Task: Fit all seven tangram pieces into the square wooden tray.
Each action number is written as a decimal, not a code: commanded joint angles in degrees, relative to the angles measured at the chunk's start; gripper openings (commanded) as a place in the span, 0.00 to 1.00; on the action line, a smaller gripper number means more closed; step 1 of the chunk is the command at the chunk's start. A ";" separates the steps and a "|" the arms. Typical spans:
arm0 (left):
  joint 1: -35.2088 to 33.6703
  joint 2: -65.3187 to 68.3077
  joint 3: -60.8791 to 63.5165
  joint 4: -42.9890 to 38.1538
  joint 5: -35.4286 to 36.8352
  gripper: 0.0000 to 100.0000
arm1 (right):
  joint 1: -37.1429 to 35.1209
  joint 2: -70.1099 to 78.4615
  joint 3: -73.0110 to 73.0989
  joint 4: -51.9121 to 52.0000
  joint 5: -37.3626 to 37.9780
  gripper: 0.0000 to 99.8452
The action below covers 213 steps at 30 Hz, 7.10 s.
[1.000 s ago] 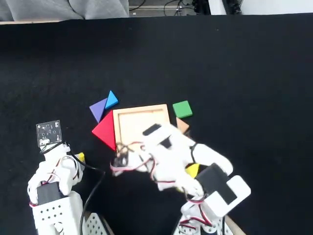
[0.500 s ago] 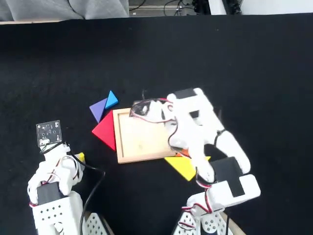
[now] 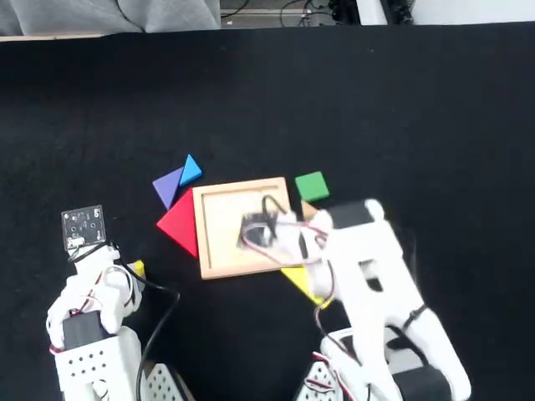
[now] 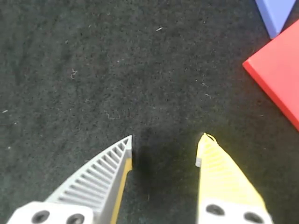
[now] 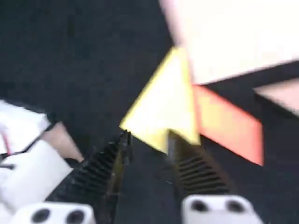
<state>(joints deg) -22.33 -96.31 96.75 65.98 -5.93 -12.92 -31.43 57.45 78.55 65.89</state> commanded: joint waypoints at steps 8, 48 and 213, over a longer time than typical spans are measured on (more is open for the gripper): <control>-0.66 -0.18 0.48 -0.18 0.00 0.23 | 1.05 3.38 4.88 -5.27 5.63 0.26; -0.66 -0.18 0.48 -0.18 -0.09 0.23 | 2.73 1.71 -0.40 -6.07 5.19 0.03; -0.75 -0.18 0.48 -0.26 -0.09 0.23 | -15.56 38.64 -39.96 -20.31 -42.99 0.01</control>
<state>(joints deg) -22.33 -96.31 96.75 65.98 -5.93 -29.63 8.22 18.24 57.98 23.69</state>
